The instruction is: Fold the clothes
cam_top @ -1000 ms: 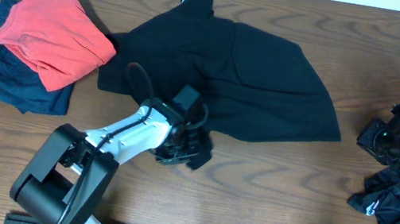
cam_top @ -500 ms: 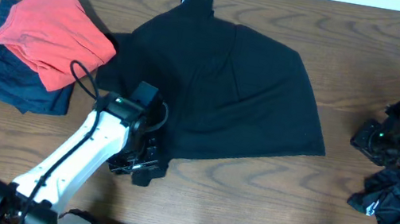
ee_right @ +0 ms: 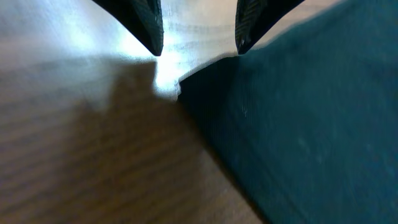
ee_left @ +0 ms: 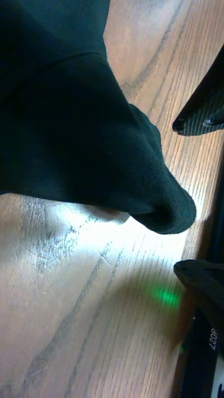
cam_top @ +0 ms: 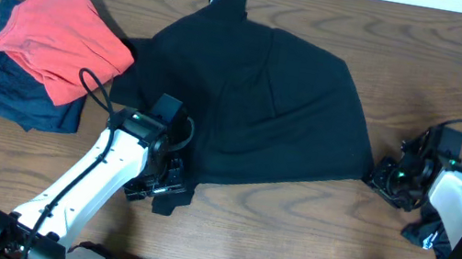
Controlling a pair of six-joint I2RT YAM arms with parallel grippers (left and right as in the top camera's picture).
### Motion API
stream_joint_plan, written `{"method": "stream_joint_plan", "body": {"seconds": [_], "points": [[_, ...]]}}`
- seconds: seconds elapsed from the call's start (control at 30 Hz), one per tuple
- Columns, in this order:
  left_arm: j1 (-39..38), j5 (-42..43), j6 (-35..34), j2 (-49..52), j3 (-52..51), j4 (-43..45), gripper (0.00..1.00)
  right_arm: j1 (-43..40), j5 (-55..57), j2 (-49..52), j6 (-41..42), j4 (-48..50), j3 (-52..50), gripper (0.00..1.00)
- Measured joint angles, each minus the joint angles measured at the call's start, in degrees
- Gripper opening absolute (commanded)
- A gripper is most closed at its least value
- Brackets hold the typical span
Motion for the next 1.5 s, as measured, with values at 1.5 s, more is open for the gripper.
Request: {"method": "stream_joint_plan", "body": {"seconds": [1.5], "points": [[0.0,0.1,-3.7,0.0,-0.5,11.0,0.86,-15.8,7.8,-5.6,7.7,9.8,2.4,0.01]]}}
